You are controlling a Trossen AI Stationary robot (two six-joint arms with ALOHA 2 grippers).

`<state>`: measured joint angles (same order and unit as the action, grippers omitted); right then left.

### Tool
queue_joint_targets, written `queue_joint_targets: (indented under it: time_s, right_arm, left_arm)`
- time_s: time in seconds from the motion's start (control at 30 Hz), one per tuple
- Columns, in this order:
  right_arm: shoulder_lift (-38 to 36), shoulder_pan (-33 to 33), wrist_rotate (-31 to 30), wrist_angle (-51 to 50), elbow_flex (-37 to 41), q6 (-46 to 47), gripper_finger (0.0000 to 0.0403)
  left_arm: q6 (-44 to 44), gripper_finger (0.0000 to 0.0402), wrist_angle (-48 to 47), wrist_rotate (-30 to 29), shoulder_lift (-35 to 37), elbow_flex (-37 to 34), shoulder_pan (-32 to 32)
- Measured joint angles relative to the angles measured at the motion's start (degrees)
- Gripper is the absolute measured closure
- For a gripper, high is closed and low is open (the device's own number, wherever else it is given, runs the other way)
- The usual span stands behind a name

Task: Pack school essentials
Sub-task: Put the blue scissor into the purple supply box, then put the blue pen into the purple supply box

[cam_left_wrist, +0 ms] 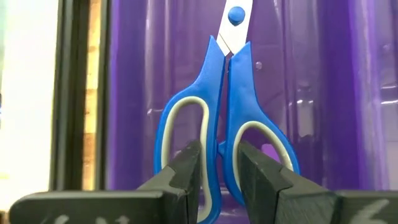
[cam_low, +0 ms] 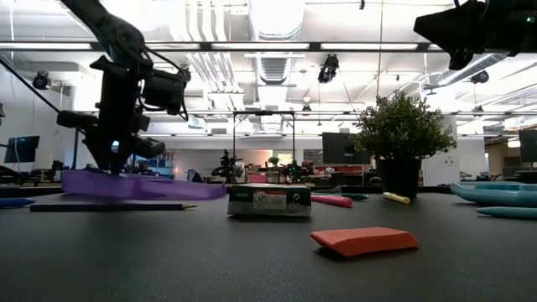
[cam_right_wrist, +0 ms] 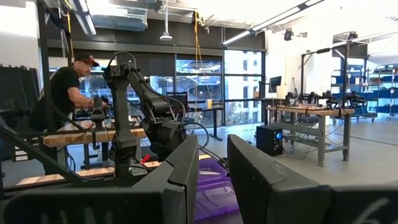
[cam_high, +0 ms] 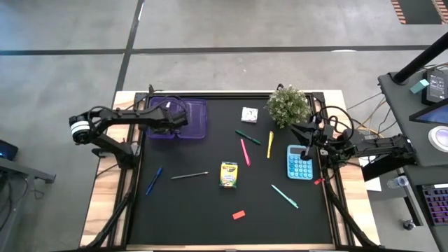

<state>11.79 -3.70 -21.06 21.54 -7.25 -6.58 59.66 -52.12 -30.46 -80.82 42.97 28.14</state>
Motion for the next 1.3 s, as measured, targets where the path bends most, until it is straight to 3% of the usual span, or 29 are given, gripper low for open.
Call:
queue_joint_targets:
  time_s: [0.5, 0.8, 0.97, 1.13, 1.2, 1.3]
  right_arm:
    - [0.0, 0.0, 0.0, 0.22, 0.0, 0.04, 0.0326]
    - [-0.02, 0.0, 0.0, 0.24, -0.13, -0.81, 0.0326]
    - [0.02, 0.0, 0.02, 3.9, -0.74, -0.79, 0.0326]
    - [-0.2, -0.06, 5.09, 11.72, -0.69, -0.03, 0.033]
    - [-0.11, -0.04, 8.55, 12.38, -0.66, -0.84, 0.0335]
    - [-0.09, -0.07, 9.05, 12.23, -0.91, -3.45, 0.0341]
  left_arm:
    - [0.46, 0.0328, 2.21, 0.52, 0.0, -1.14, 0.0]
    - [0.94, 0.0243, 1.76, 1.46, 0.02, -1.07, 0.0]
    - [-4.26, 0.0219, 1.51, 1.64, 0.45, 1.84, -0.24]
    - [-8.35, 0.0217, 1.68, 1.66, 2.78, 6.82, -3.01]
    - [-9.15, 0.0217, 2.27, 1.59, 4.08, 8.5, -5.66]
    - [-8.98, 0.0217, 2.69, 1.25, 5.68, 10.78, -10.91]
